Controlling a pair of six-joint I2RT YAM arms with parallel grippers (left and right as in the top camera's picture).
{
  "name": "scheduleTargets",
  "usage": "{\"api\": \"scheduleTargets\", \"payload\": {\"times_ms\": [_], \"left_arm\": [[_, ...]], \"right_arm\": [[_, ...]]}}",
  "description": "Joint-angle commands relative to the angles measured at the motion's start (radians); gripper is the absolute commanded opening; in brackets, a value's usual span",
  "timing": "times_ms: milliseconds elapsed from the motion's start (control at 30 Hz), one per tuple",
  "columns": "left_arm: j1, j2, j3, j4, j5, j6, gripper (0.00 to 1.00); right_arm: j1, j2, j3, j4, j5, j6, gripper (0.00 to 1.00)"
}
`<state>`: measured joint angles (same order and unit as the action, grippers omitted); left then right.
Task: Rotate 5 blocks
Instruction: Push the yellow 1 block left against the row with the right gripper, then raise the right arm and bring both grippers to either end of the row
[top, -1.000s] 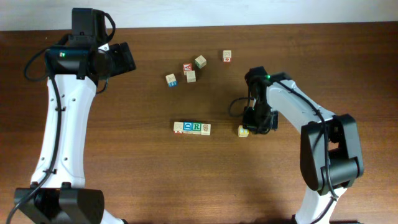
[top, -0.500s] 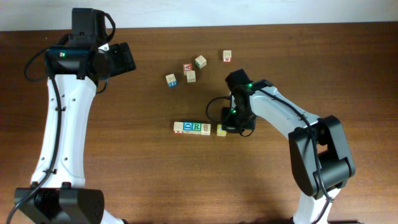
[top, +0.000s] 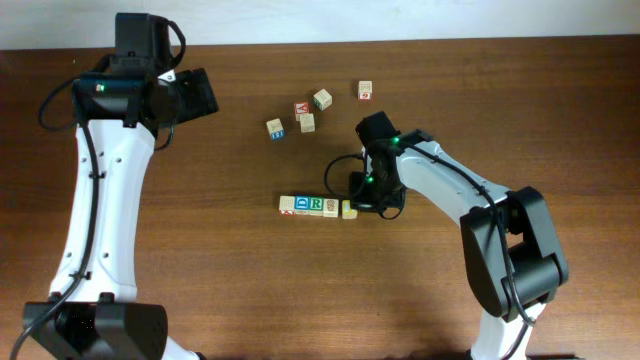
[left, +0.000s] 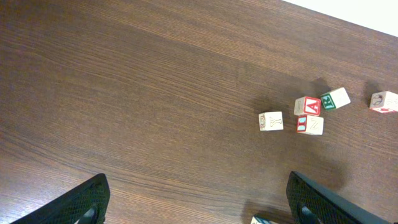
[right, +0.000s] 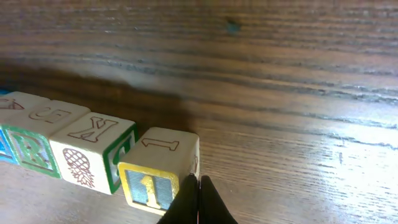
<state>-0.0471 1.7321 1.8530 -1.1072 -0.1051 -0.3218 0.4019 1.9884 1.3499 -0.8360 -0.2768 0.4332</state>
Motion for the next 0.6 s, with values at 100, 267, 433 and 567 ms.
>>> {"api": "scheduleTargets", "payload": {"times_ms": [100,267,433,567], "left_arm": [[0.004,0.009,-0.004,0.006,0.007,-0.007,0.89],[0.004,0.009,-0.004,0.007,0.006,-0.006,0.89],[0.004,0.009,-0.004,0.006,0.007,-0.007,0.89],[0.004,0.009,-0.004,0.006,0.007,-0.006,0.89]], "right_arm": [[0.003,-0.011,-0.003,0.019,-0.020,-0.007,0.04],[0.004,-0.009,-0.003,0.037,-0.044,-0.006,0.04],[0.004,-0.006,-0.003,0.037,-0.046,0.018,0.04],[0.004,-0.006,-0.003,0.036,-0.049,0.017,0.04]]}}
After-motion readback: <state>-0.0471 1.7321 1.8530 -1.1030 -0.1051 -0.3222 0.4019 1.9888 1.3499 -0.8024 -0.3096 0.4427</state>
